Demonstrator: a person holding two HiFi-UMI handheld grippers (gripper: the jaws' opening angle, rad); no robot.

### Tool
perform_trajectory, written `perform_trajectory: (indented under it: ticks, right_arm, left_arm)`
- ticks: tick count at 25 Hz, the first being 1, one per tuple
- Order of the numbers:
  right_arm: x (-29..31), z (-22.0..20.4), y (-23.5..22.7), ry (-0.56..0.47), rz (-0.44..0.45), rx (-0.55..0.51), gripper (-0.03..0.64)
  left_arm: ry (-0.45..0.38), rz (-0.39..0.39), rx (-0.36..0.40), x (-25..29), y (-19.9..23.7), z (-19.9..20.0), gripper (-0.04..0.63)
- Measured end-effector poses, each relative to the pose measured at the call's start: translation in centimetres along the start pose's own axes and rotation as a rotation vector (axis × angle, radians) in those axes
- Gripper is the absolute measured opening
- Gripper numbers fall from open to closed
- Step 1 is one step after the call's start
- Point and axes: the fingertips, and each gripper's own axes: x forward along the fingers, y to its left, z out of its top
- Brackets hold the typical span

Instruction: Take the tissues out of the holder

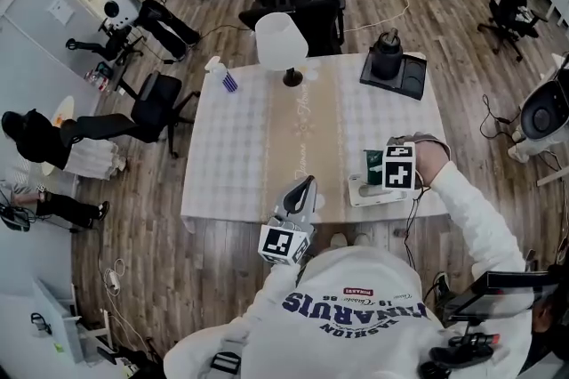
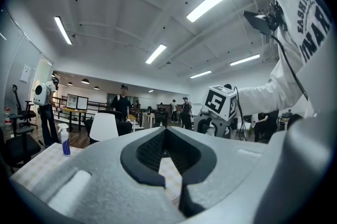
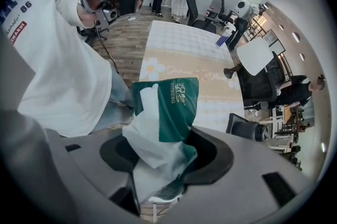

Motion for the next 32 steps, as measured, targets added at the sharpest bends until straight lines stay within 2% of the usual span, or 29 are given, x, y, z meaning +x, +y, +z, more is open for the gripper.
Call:
perform_trajectory:
  ticks: [9,16,25,29,32]
  right_arm:
    - [0.3,2.7,-0.8,-0.011,0.004,-0.074,0.238]
    - [1.8,7.4,-1.2,-0.029,0.015,-0.204,0.238]
    - [3.7,16.2,-1.4,-0.066,0.045,-0.394,0.239]
    - [3.9,19.2,-0.8,-0.080,0.043,-0.454,0.239]
    - [3.7,20.4,-0.7,-0.082,0.043,-0.478,0.239]
  left_arm:
    - [0.001,0.098,-0.001,-2.3,1.6,0.1,0.005]
    - [-0.003,0.266,0.005,-7.0,3.6,-0.1,0.005]
    - [0.026,0.488,0.000,-14.6,7.0,-1.0,0.005]
    - [0.017,0.558,-0.001,-17.1,7.8,-0.9,0.005]
    - [0.017,0.580,-0.005,-17.9,8.1,-0.8,0.005]
